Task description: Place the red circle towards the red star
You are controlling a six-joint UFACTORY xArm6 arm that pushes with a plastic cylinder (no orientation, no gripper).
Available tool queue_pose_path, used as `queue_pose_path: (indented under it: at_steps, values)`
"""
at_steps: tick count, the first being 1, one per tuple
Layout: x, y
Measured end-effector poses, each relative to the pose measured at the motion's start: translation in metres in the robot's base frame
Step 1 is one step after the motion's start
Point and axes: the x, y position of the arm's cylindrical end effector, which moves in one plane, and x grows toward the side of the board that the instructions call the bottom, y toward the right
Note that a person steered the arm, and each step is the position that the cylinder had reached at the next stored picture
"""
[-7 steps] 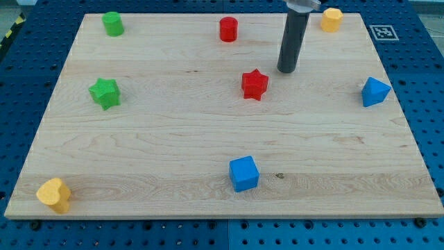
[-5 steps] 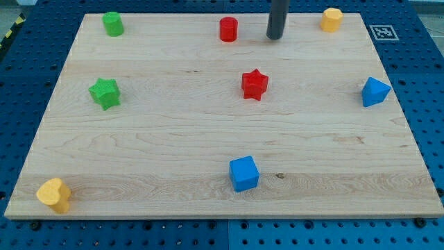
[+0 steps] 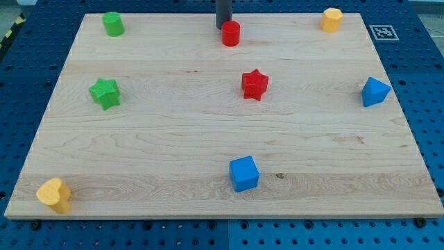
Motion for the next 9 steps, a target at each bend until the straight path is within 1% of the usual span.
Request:
queue_pose_path:
  at_steps: [2,3,5,9]
  values:
    - [0.005,0.006]
    - [0.011,0.019]
    - [0.025,0.02]
    - [0.083,0.044]
